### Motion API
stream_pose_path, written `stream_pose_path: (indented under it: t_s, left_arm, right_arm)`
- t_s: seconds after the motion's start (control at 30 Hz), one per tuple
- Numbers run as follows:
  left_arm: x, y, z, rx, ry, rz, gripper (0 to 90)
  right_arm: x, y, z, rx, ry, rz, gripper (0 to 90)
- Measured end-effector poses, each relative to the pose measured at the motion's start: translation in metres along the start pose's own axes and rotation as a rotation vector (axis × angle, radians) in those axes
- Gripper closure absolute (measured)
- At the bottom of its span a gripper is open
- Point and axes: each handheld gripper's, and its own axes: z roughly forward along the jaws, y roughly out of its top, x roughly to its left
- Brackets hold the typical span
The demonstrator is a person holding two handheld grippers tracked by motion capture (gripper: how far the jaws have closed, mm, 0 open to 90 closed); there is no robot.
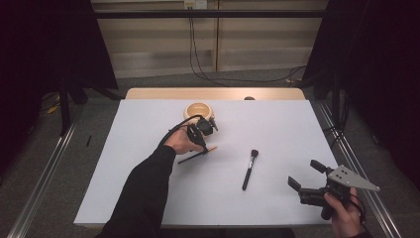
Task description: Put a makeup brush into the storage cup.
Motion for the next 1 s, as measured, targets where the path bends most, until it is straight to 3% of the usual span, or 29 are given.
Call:
stream_pose_path:
  t_s: [0.03, 0.07, 0.1, 0.2, 0.33, 0.37, 0.5, 0.57, 0.63, 0.93, 1.0]
  left_arm:
    - [0.000, 0.000, 0.000, 0.000, 0.000, 0.000, 83.9]
    - [0.001, -0.003, 0.000, -0.024, -0.012, -0.027, 83.9]
    - [0.003, -0.004, -0.001, -0.021, -0.019, -0.013, 83.9]
    - [0.001, -0.006, -0.001, -0.025, -0.022, -0.033, 83.9]
    - [0.000, -0.008, -0.005, -0.039, -0.030, -0.016, 83.9]
    - [-0.001, -0.008, -0.007, -0.046, -0.013, -0.008, 83.9]
    - [0.000, -0.014, -0.013, -0.081, -0.030, -0.022, 83.9]
    - [0.000, -0.018, -0.015, -0.115, -0.016, -0.049, 83.9]
    - [0.000, -0.019, -0.017, -0.114, -0.019, -0.049, 83.9]
    - [-0.003, -0.032, -0.030, -0.244, -0.027, -0.096, 84.0]
    - [-0.005, -0.033, -0.031, -0.271, -0.009, -0.101, 83.9]
  right_arm:
    - [0.000, 0.000, 0.000, 0.000, -0.001, 0.000, 0.1]
    - [0.000, 0.000, 0.000, -0.001, -0.002, 0.000, 0.1]
    - [0.000, 0.000, 0.000, 0.000, 0.000, 0.003, 0.1]
    - [0.000, 0.000, 0.000, -0.003, -0.003, -0.007, 0.1]
    - [0.000, 0.000, 0.000, -0.004, -0.002, -0.005, 0.1]
    - [0.000, 0.000, 0.000, -0.006, 0.005, -0.006, 0.1]
    - [0.000, 0.000, 0.000, -0.005, 0.007, -0.005, 0.1]
    - [0.000, 0.000, 0.000, -0.006, 0.005, -0.008, 0.1]
    - [0.000, 0.001, 0.000, -0.006, 0.005, -0.008, 0.1]
    - [0.001, 0.001, 0.001, -0.009, 0.007, -0.007, 0.1]
    - [0.001, 0.001, 0.001, -0.006, 0.008, -0.013, 0.1]
